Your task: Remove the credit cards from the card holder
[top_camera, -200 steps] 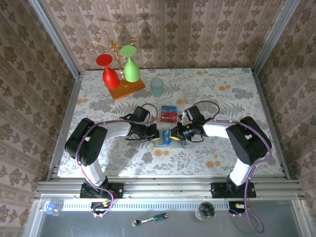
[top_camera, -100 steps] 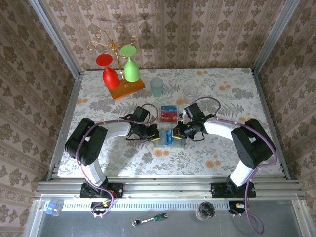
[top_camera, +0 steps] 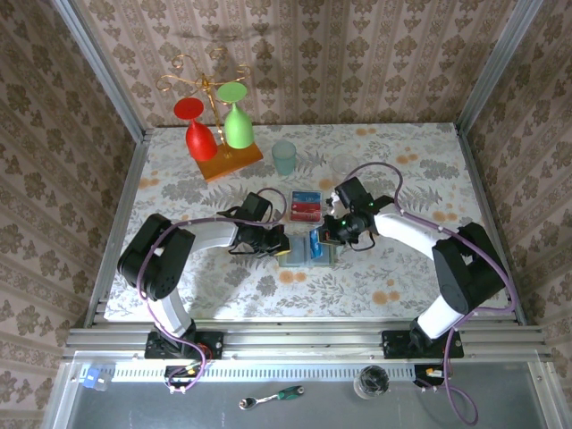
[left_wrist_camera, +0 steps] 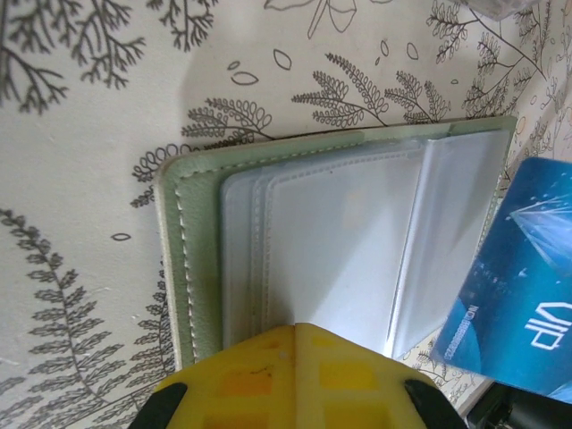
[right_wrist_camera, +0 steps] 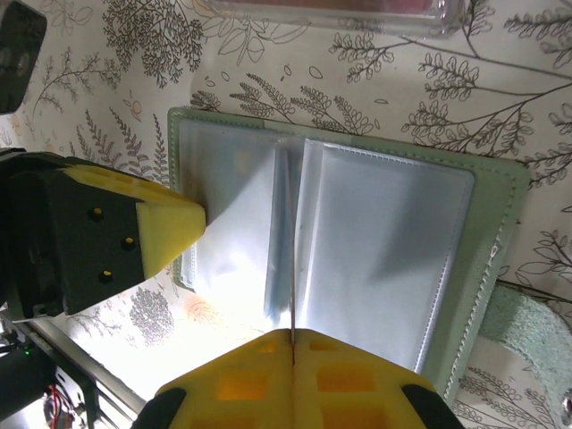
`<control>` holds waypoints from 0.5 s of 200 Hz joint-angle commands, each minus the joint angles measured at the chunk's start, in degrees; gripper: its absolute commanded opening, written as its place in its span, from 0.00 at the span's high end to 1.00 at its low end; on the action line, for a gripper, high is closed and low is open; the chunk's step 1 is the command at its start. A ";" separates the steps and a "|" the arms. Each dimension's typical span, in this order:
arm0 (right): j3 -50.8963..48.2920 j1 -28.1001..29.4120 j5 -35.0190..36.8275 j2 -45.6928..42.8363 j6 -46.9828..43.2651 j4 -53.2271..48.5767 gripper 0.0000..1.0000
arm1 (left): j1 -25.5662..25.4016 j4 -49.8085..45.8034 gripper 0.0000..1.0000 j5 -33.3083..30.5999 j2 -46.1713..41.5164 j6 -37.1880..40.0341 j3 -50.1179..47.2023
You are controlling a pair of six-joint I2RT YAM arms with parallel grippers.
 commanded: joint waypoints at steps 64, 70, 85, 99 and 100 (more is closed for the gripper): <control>13.32 1.97 11.76 1.98 -34.63 -20.58 1.00 | -0.18 -1.58 1.00 -0.88 -2.11 -0.30 -0.48; 14.33 2.24 12.79 2.48 -37.20 -21.93 1.00 | -0.15 -1.75 1.00 -0.93 -2.30 -0.32 -0.60; 17.28 2.40 13.99 3.72 -43.76 -25.02 1.00 | 0.03 -1.85 1.00 -1.15 -2.91 -0.25 -0.91; 20.29 2.60 14.23 5.24 -49.67 -28.11 1.00 | 0.16 -1.98 1.00 -1.35 -3.45 -0.32 -1.27; 20.46 2.61 14.23 5.32 -50.03 -28.34 1.00 | 0.17 -2.05 1.00 -1.36 -3.50 -0.32 -1.29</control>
